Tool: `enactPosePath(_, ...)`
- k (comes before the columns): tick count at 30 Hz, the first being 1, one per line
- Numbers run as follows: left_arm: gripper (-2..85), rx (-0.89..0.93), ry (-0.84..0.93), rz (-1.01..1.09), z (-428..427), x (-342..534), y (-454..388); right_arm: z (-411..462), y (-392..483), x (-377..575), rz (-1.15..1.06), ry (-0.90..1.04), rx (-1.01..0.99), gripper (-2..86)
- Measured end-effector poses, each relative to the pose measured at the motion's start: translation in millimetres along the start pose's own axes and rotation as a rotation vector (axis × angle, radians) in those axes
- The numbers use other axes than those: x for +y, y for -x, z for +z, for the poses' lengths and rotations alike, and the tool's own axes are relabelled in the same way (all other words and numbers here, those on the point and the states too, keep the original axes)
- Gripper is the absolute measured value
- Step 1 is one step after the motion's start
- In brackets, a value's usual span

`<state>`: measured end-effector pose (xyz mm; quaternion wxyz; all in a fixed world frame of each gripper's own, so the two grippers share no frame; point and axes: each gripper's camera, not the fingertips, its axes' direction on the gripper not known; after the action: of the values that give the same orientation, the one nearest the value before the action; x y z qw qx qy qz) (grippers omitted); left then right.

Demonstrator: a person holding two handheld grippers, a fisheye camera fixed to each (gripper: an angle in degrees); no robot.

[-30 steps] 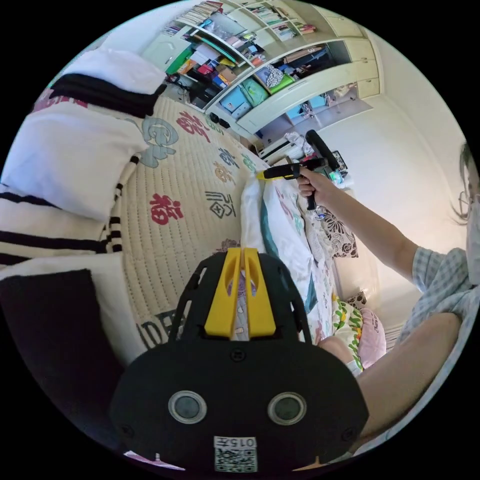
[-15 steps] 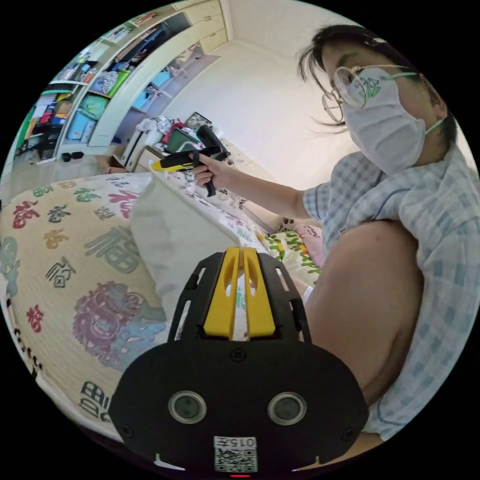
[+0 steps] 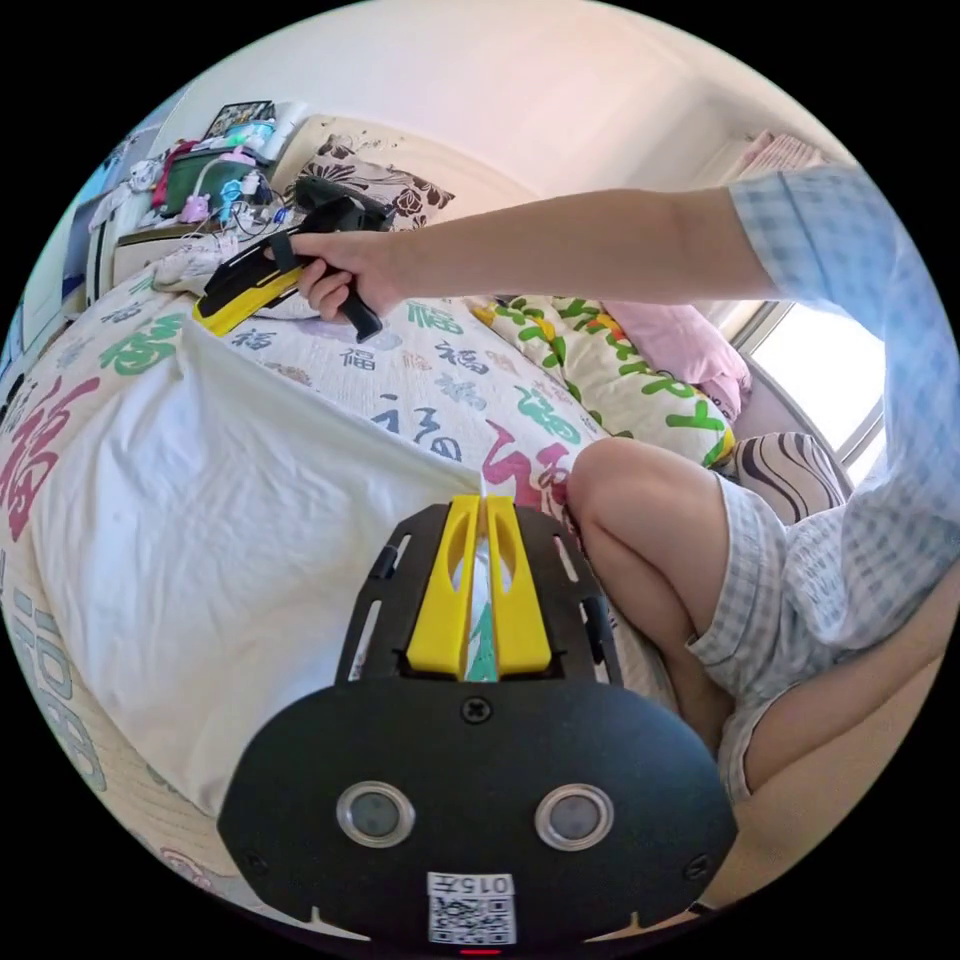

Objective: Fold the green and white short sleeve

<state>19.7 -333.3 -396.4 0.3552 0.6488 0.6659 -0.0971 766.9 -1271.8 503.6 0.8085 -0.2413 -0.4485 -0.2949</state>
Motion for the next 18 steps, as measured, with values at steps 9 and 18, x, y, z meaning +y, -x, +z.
enactPosePath(9,2.7,-0.028,0.138,-0.056,55.9,-0.7,41.9,-57.4,-18.8,30.8,0.037,-0.130,0.173,10.4)
enactPosePath(18,6.9,0.248,0.035,-0.051,4.7,-23.9,89.0,-83.0,-12.2,36.1,0.020,-0.113,0.144,11.3)
